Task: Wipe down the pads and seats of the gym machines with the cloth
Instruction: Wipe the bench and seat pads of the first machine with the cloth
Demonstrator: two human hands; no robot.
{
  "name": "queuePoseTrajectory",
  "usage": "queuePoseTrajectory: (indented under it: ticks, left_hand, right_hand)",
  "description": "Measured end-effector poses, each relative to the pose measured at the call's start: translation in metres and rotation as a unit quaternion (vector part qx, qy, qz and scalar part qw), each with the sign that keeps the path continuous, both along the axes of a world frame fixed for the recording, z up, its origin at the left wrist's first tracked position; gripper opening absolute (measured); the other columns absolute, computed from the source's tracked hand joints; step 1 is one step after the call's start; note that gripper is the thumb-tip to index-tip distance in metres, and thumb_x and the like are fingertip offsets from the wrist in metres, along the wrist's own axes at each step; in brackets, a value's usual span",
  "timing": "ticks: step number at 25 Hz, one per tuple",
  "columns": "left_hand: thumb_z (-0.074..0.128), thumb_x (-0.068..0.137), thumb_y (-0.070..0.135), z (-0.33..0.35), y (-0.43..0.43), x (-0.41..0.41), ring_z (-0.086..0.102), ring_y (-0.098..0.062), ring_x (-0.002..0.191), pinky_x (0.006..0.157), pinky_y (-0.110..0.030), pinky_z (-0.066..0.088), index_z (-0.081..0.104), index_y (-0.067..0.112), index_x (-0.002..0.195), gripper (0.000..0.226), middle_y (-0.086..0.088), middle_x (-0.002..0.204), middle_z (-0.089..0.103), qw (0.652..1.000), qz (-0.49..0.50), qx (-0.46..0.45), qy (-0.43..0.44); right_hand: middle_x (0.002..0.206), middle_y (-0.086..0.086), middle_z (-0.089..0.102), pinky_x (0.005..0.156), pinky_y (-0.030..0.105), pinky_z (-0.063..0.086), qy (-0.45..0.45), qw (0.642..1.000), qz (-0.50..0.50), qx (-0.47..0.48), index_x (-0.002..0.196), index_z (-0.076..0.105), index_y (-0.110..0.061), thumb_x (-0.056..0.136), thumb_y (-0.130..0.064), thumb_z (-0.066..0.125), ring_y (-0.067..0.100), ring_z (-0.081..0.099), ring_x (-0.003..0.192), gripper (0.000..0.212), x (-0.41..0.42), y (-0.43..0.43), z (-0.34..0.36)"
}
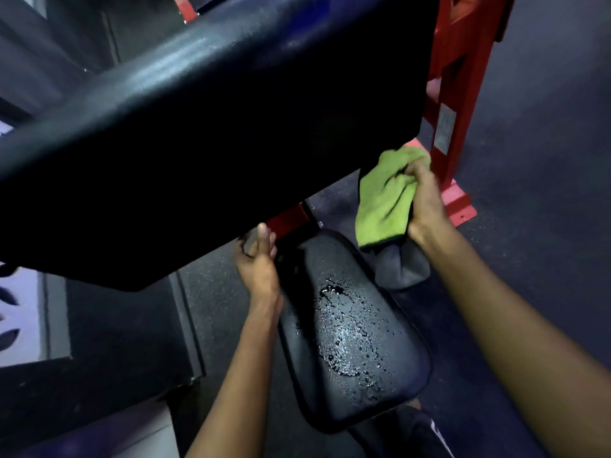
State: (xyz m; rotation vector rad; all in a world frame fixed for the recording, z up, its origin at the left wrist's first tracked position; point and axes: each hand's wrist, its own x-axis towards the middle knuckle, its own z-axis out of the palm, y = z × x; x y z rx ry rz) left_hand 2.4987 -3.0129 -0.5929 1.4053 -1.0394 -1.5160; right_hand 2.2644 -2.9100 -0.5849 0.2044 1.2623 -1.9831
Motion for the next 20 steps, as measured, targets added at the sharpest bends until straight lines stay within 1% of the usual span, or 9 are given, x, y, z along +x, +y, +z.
queuePoseTrajectory:
  ticks: [2, 3, 4, 6, 10, 13, 17, 18, 20]
  left_hand:
    - [0.063, 0.097, 0.016, -0.027, 0.022, 0.025, 0.066, -0.020, 0.103, 0.095, -0.030, 0.046, 0.062, 0.013, 0.113, 0.016, -0.003, 0.104, 0.070, 0.992, -0.007, -0.029, -0.122]
    - [0.063, 0.097, 0.014, -0.040, 0.036, 0.040, 0.064, -0.024, 0.109, 0.097, -0.029, 0.044, 0.064, 0.013, 0.114, 0.016, -0.007, 0.112, 0.069, 0.981, -0.018, -0.023, -0.190]
    - [0.063, 0.097, 0.015, -0.052, 0.053, 0.055, 0.061, -0.027, 0.117, 0.100, -0.029, 0.042, 0.063, 0.010, 0.121, 0.024, -0.012, 0.123, 0.066, 0.965, -0.039, -0.011, -0.259]
    - [0.063, 0.097, 0.020, -0.071, 0.083, 0.082, 0.049, -0.033, 0.132, 0.110, -0.036, 0.037, 0.052, 0.004, 0.138, 0.046, -0.019, 0.142, 0.053, 0.924, -0.097, 0.013, -0.369]
    - [0.056, 0.100, 0.036, -0.084, 0.124, 0.109, 0.037, -0.034, 0.142, 0.115, -0.036, 0.028, 0.036, 0.002, 0.150, 0.064, -0.021, 0.154, 0.039, 0.912, -0.144, 0.076, -0.377]
    - [0.053, 0.100, 0.043, -0.083, 0.138, 0.111, 0.035, -0.028, 0.146, 0.116, -0.031, 0.026, 0.031, 0.009, 0.155, 0.069, -0.013, 0.158, 0.037, 0.924, -0.142, 0.062, -0.350]
    - [0.060, 0.096, 0.048, -0.082, 0.136, 0.118, 0.043, -0.024, 0.141, 0.112, -0.030, 0.034, 0.033, 0.020, 0.156, 0.071, -0.006, 0.154, 0.045, 0.939, -0.133, 0.063, -0.311]
    - [0.061, 0.095, 0.049, -0.083, 0.134, 0.121, 0.044, -0.023, 0.140, 0.111, -0.029, 0.035, 0.033, 0.022, 0.156, 0.072, -0.005, 0.152, 0.046, 0.941, -0.137, 0.070, -0.302]
    - [0.064, 0.093, 0.049, -0.086, 0.134, 0.127, 0.047, -0.021, 0.138, 0.111, -0.029, 0.037, 0.032, 0.025, 0.156, 0.074, -0.003, 0.150, 0.049, 0.946, -0.146, 0.077, -0.281]
  right_hand:
    - [0.075, -0.008, 0.073, 0.071, 0.027, 0.055, 0.100, 0.988, 0.088, 0.080, 0.087, 0.068, -0.018, 0.092, -0.012, 0.061, 0.009, 0.068, 0.071, 0.010, 0.031, 0.009, -0.009]
    - [0.081, -0.008, 0.074, 0.077, 0.029, 0.054, 0.172, 0.961, 0.164, 0.143, 0.093, 0.070, -0.019, 0.091, -0.013, 0.064, 0.011, 0.069, 0.077, 0.008, 0.046, 0.014, -0.016]
    - [0.092, -0.007, 0.075, 0.084, 0.031, 0.054, 0.254, 0.910, 0.247, 0.216, 0.104, 0.070, -0.022, 0.088, -0.023, 0.067, 0.015, 0.070, 0.087, 0.016, 0.060, 0.019, -0.024]
    - [0.123, -0.002, 0.070, 0.097, 0.036, 0.052, 0.406, 0.770, 0.389, 0.303, 0.133, 0.058, -0.031, 0.080, -0.046, 0.063, 0.022, 0.066, 0.110, 0.055, 0.082, 0.029, -0.037]
    - [0.154, 0.005, 0.048, 0.111, 0.044, 0.042, 0.572, 0.571, 0.500, 0.311, 0.154, 0.035, -0.026, 0.088, -0.061, 0.060, 0.030, 0.050, 0.135, 0.078, 0.120, 0.029, -0.063]
    - [0.156, 0.002, 0.045, 0.111, 0.043, 0.039, 0.614, 0.514, 0.513, 0.310, 0.155, 0.032, -0.029, 0.085, -0.070, 0.054, 0.025, 0.047, 0.138, 0.084, 0.144, 0.038, -0.072]
    - [0.156, 0.001, 0.045, 0.112, 0.042, 0.037, 0.687, 0.425, 0.549, 0.213, 0.154, 0.033, -0.030, 0.088, -0.062, 0.058, 0.022, 0.044, 0.142, 0.078, 0.142, 0.048, -0.082]
    - [0.154, 0.003, 0.047, 0.114, 0.043, 0.036, 0.692, 0.429, 0.541, 0.213, 0.154, 0.035, -0.028, 0.088, -0.061, 0.057, 0.024, 0.044, 0.142, 0.077, 0.135, 0.040, -0.086]
    - [0.149, 0.007, 0.053, 0.114, 0.045, 0.038, 0.665, 0.490, 0.494, 0.271, 0.150, 0.041, -0.024, 0.088, -0.064, 0.054, 0.028, 0.048, 0.139, 0.075, 0.124, 0.017, -0.091]
